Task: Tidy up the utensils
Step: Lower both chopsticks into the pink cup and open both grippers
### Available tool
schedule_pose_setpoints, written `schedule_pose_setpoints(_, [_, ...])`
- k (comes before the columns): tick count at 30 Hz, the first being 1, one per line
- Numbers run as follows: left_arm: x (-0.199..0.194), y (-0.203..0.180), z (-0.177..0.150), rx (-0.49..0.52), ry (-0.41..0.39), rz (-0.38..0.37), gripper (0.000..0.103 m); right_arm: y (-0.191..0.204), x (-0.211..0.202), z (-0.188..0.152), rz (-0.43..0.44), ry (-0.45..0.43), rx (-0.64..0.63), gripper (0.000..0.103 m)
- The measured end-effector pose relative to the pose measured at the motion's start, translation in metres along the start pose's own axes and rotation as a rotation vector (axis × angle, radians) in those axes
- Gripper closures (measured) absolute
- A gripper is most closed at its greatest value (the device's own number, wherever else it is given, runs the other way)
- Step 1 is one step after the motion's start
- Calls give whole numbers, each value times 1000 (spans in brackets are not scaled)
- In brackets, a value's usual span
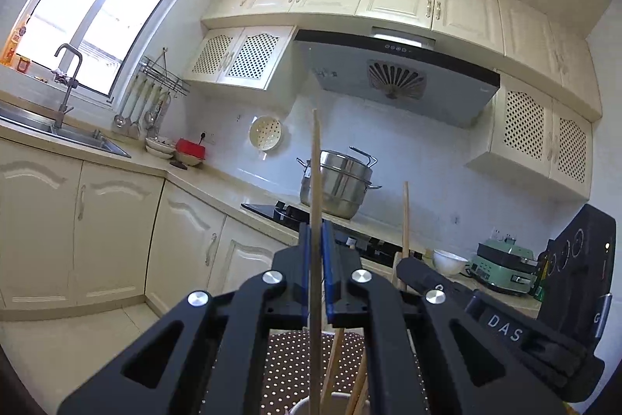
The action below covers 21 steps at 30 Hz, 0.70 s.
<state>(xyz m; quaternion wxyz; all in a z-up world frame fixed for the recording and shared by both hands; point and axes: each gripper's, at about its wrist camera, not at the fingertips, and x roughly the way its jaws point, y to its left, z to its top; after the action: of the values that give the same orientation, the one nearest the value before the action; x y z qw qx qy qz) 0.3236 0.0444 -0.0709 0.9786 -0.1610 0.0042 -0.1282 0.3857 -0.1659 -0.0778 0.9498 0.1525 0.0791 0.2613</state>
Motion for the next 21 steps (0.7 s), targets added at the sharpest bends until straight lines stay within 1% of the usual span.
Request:
schedule_pose_setpoints(4, [-9,0,-6,24,37,-7,97,3,-12,-3,-9,13,-14,97])
schedule_pose_setpoints(9, [-21,2,-4,6,66,-9,94,9,-28,-8,-26,32,-35,97])
schedule_pose_setpoints(10, [-23,2,-3,4,68,-7,82,11,-31,-9,-29,37,-36,97])
schedule_pose_setpoints(11, [-26,0,-2,7,70,0,68,12,-34,-10,-31,41,-39,97])
schedule_pose_setpoints(12, [-28,-1,-1,14,74,7,65,14,-36,-11,-33,44,-44,97])
schedule_pose_setpoints(16, [-34,-11,0,70,121,63,64,23,-45,-14,-43,58,-68,97])
schedule_pose_setpoints(18, [-35,-13,-1,77,149,78,61,26,-48,-17,-45,67,-74,97])
schedule_pose_setpoints(21, [-37,-15,-4,96,185,97,60,31,-52,-23,-47,87,-84,97])
